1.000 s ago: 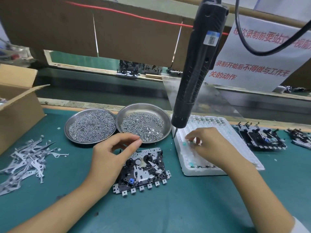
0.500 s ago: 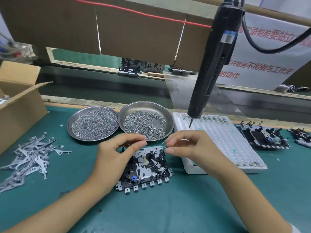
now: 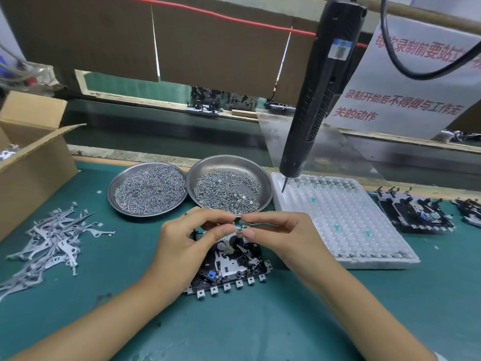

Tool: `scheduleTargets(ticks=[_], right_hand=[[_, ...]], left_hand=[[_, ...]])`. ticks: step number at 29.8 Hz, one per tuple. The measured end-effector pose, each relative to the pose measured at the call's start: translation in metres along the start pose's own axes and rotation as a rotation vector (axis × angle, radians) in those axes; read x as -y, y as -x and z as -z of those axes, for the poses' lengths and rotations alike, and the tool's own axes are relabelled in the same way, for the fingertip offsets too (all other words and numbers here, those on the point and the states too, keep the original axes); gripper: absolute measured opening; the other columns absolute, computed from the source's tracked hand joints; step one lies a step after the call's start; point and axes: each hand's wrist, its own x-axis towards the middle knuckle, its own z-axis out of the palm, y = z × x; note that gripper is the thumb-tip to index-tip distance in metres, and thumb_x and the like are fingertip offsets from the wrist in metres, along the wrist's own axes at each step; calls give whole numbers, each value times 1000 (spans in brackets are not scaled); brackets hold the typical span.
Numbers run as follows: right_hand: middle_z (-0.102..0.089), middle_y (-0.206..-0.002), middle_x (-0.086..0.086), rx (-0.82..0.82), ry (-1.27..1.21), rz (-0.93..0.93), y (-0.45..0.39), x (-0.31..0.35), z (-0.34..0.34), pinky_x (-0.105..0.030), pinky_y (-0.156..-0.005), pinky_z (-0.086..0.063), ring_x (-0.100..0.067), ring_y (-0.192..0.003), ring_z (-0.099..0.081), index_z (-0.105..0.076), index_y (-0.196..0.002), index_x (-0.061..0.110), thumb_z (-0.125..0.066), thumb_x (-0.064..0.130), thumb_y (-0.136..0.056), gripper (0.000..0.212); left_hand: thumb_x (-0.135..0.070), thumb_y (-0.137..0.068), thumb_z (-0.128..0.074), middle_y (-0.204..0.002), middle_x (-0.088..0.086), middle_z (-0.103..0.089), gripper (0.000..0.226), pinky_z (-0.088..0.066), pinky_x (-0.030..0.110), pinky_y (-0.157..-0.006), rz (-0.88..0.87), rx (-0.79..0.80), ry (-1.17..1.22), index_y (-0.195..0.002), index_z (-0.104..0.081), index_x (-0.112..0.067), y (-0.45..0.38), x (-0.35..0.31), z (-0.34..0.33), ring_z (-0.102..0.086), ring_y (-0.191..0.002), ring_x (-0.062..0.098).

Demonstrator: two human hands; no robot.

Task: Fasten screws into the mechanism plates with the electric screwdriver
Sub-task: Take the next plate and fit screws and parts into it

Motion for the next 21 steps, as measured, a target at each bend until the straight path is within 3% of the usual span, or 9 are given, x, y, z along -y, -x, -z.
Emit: scheduleTargets(ticks=[9, 17, 21], right_hand=[[-75, -85, -11, -67, -40, 39, 3, -3, -5, -19, -70, -54, -20, -81, -72, -78, -91, 13, -78, 19, -67, 24], [-75, -89, -5, -84, 7, 81, 3, -4, -9, -22, -72, -55, -17, -83, -71, -78, -89, 16, -78, 27, -65, 25], [-75, -85, -1, -112, 102, 116, 4, -5, -7, -19, -69, -53, -13, -74, -70, -78, -88, 22, -78, 29, -68, 21]], left_hand=[[-23, -70, -71, -85, -4, -72, 15, -46, 12, -76, 28, -5, -5, -84, -73, -24, 0, 0, 0, -65, -80, 7], [-23, -71, -69, -82, -15, -71, 15, -45, 11, -76, 15, 23, 8, -84, -72, -28, -1, -1, 0, -64, -81, 4], [-26, -71, -69, -82, -16, -70, 14, -45, 13, -76, 6, 43, 2, -85, -72, -29, 0, 0, 0, -64, -81, 5]])
